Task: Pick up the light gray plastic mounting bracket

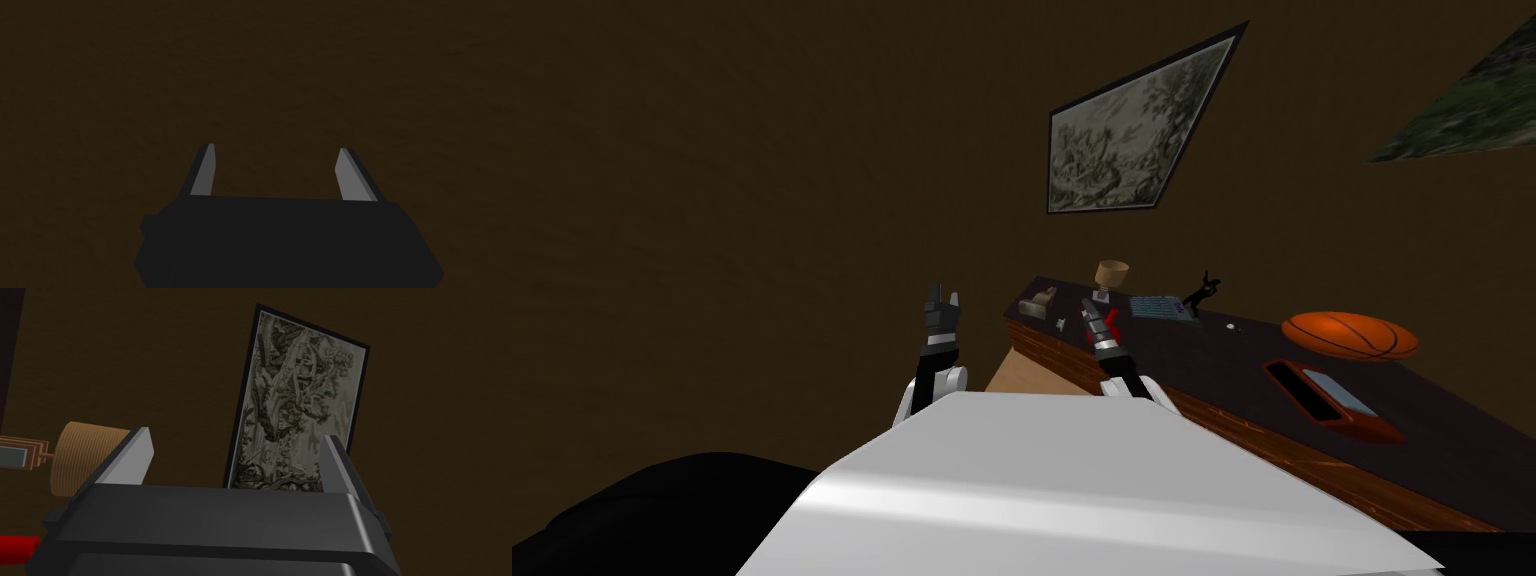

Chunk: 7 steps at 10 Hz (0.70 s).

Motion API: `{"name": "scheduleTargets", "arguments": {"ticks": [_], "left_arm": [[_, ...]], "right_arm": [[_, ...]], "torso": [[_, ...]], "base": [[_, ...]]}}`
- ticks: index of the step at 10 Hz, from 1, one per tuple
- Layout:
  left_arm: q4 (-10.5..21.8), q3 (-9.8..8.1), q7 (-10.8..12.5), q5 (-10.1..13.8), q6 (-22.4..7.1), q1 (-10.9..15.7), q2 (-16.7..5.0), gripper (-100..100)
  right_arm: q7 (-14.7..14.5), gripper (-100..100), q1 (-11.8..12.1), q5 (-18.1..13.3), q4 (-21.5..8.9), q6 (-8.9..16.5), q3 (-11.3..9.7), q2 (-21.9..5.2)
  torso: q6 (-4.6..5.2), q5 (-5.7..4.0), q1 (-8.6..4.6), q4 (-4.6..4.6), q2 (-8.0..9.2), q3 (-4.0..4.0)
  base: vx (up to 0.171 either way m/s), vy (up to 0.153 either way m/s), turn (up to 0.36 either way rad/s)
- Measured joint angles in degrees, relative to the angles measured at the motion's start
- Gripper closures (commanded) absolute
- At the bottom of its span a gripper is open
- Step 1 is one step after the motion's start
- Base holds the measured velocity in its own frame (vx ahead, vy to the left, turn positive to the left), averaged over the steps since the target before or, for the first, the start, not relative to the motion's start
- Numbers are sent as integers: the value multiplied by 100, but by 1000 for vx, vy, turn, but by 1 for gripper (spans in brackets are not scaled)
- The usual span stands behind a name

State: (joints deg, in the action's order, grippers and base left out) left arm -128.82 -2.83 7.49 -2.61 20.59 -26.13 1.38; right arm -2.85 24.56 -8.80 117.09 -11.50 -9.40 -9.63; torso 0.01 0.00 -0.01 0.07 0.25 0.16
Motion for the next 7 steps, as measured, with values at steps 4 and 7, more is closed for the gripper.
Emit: {"name": "scheduleTargets", "arguments": {"ticks": [4, 7], "left_arm": [[0, 0, 0, 0, 0, 0, 0, 0], [0, 0, 0, 0, 0, 0, 0, 0]], "right_arm": [[84, -100, -42, -458, -426, 482, -208, -60], [203, -100, -219, -821, -776, 1010, -372, -128]], "torso": [[0, 0, 0, 0, 0, 0], [-1, 0, 2, -1, -4, -3]], "base": [[-71, 7, 43], [-58, 7, 49]]}}
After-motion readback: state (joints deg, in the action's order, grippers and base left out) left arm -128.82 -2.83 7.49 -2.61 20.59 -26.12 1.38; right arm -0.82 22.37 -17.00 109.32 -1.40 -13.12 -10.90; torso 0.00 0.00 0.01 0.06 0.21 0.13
